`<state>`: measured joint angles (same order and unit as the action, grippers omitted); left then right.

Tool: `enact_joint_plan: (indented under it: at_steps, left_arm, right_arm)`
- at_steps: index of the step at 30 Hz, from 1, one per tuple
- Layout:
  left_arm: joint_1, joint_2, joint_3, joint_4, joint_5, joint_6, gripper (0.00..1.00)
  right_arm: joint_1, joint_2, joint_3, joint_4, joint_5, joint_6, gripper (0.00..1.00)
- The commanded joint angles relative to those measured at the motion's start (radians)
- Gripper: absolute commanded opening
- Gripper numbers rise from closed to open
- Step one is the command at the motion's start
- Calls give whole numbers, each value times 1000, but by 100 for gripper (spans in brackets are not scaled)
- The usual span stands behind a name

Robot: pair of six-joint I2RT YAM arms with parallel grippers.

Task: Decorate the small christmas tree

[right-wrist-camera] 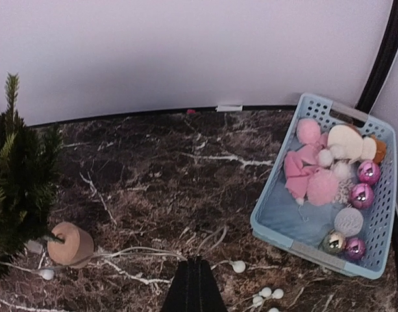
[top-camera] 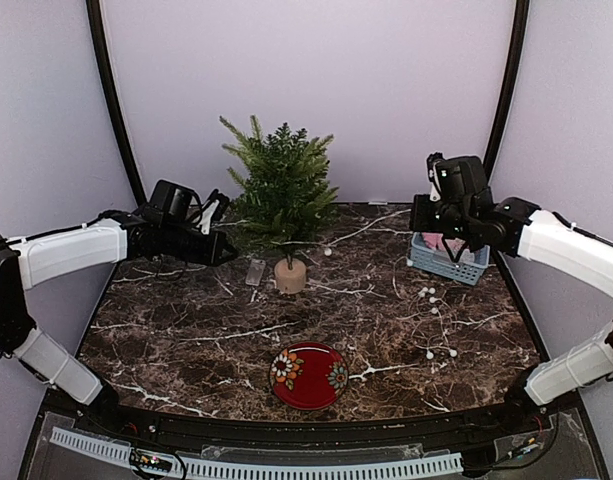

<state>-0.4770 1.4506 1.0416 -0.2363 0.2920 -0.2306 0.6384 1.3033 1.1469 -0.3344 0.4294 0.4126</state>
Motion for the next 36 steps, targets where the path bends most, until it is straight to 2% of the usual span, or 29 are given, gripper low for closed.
enact_joint_plan:
  at_steps: [1,6,8,10,13,15,17,22,24,27,31,36]
  left_arm:
    - [42,46,64,51,67,134,0]
    - [70,80,104,60,48,185,0]
    - [74,81,113,54,33,184,7]
    - [75,62,108,50,17,175,19]
    - [75,-12,61,55,-23,154,46]
    - [75,-78,19,54,-63,139,59]
    - [74,-146,-6,27,-108,123,65]
    - [34,-336,-23,-90,-231,4,67]
    - [-34,-394,-25,-112,-288,-75,67]
    - [-186,-431,-32,-101,-353,-279,65]
    - [-374,-398,-73,33,-408,-481,63]
    - [-523,-212,-5,184,-470,-587,64]
  right_arm:
    - [-3,-1,-83,79,-135,81,0]
    - [21,-5,-170,131,-200,139,0]
    - [31,-6,-185,140,-208,153,0]
    - [39,-7,-195,145,-212,160,0]
    - [46,-10,-204,161,-218,166,0]
    - [50,-9,-210,172,-221,166,0]
    - [51,-5,-217,181,-220,166,0]
    - [53,4,-241,216,-223,171,0]
    - [53,7,-249,230,-224,173,0]
    - [56,13,-255,246,-223,175,0]
    - [56,9,-264,258,-222,176,0]
    - [56,-12,-278,258,-206,170,0]
